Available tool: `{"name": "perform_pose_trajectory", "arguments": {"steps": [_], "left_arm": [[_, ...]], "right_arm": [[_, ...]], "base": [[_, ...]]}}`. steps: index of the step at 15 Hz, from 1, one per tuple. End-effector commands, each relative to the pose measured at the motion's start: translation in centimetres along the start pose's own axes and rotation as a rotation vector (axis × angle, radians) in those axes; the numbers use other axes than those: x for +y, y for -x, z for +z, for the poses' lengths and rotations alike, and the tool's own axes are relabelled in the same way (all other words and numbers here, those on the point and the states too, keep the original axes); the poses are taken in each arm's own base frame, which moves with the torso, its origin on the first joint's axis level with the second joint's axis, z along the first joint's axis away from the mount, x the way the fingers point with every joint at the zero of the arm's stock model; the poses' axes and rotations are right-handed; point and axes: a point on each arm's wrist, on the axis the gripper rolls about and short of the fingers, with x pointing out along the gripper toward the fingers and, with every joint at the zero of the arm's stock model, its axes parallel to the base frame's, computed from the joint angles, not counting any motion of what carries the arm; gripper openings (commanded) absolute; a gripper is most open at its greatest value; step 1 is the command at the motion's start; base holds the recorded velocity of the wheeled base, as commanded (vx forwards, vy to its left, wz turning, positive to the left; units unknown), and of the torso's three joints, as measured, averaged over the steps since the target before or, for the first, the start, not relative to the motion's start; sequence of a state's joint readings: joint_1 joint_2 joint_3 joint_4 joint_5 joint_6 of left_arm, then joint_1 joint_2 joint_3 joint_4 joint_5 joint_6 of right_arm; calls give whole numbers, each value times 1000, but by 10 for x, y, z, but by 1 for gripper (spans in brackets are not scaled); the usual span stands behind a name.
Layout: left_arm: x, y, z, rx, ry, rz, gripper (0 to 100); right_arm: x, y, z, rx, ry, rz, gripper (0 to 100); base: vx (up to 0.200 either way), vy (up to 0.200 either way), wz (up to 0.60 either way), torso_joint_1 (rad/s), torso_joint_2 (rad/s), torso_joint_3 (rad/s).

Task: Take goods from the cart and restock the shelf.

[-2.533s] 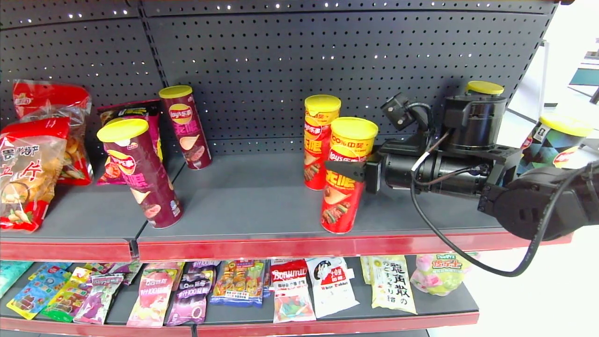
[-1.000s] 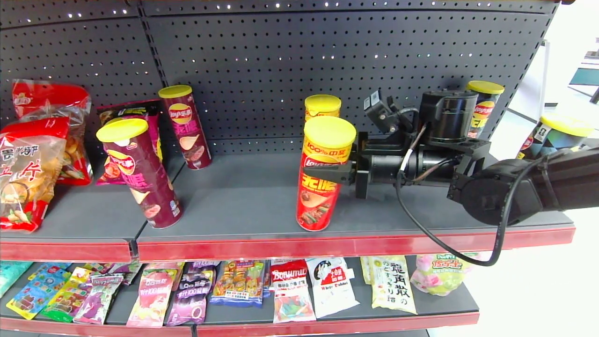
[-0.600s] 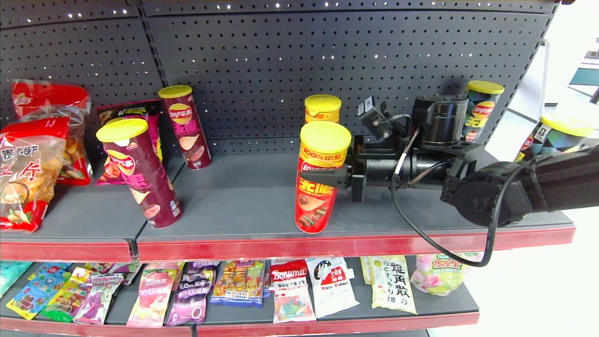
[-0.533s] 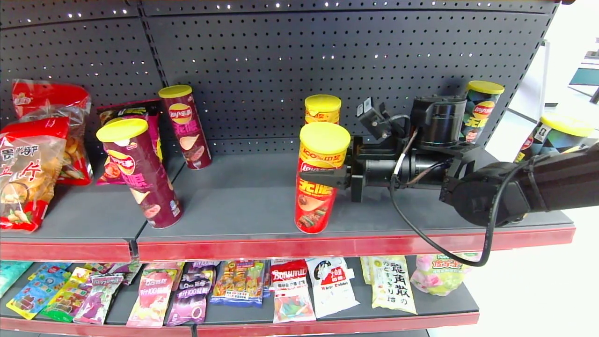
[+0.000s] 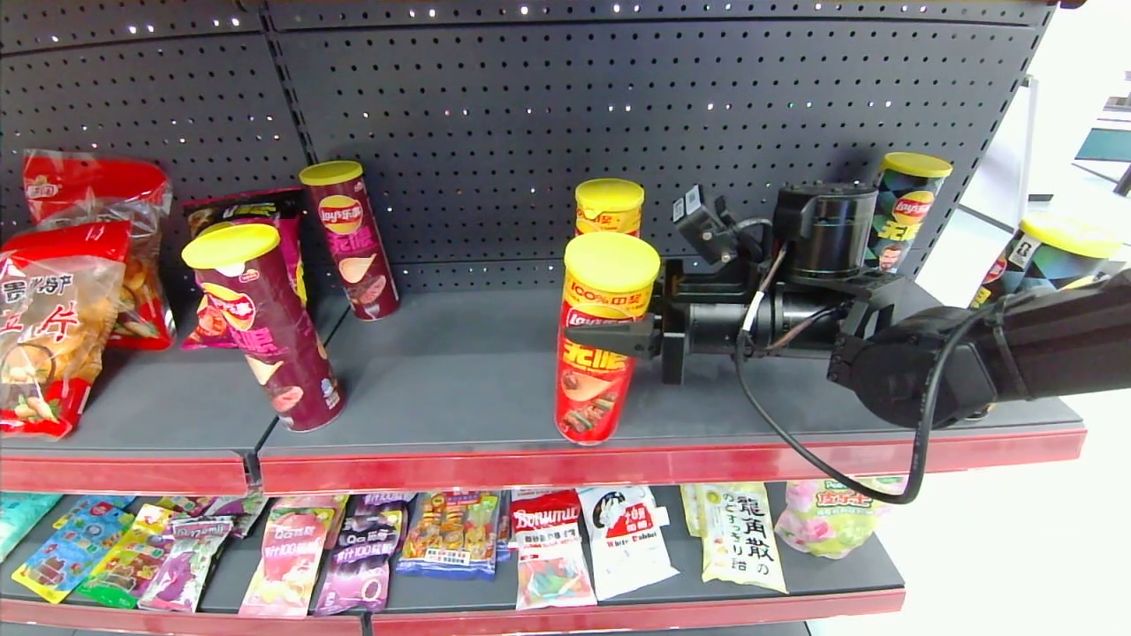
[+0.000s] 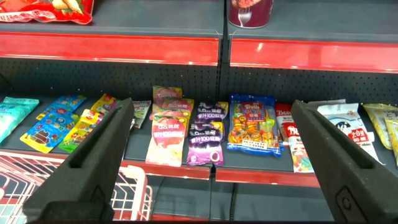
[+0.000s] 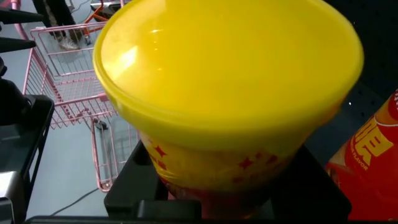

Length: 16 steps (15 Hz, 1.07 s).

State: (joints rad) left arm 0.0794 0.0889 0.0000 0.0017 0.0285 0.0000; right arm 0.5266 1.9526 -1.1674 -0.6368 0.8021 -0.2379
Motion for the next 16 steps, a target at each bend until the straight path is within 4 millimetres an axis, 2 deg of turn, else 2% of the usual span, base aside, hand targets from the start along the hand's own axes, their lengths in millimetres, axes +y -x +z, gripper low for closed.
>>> {"name": "perform_pose_trajectory", "arguments": {"steps": [1, 14, 15, 16], "left_arm": [[0, 0, 0, 1, 0, 1, 100], [0, 0, 0, 1, 0, 1, 100], [0, 0, 0, 1, 0, 1, 100], [0, 0, 0, 1, 0, 1, 100]], "right_arm": [[0, -1, -1, 4, -4, -1, 0], [1, -4, -6, 13, -19, 11, 0], [1, -4, -6, 13, -19, 11, 100], [1, -4, -6, 13, -19, 11, 100]], "base": [[0, 0, 0, 0, 0, 0], [0, 0, 0, 0, 0, 0], [0, 0, 0, 0, 0, 0], [0, 0, 0, 0, 0, 0]]}}
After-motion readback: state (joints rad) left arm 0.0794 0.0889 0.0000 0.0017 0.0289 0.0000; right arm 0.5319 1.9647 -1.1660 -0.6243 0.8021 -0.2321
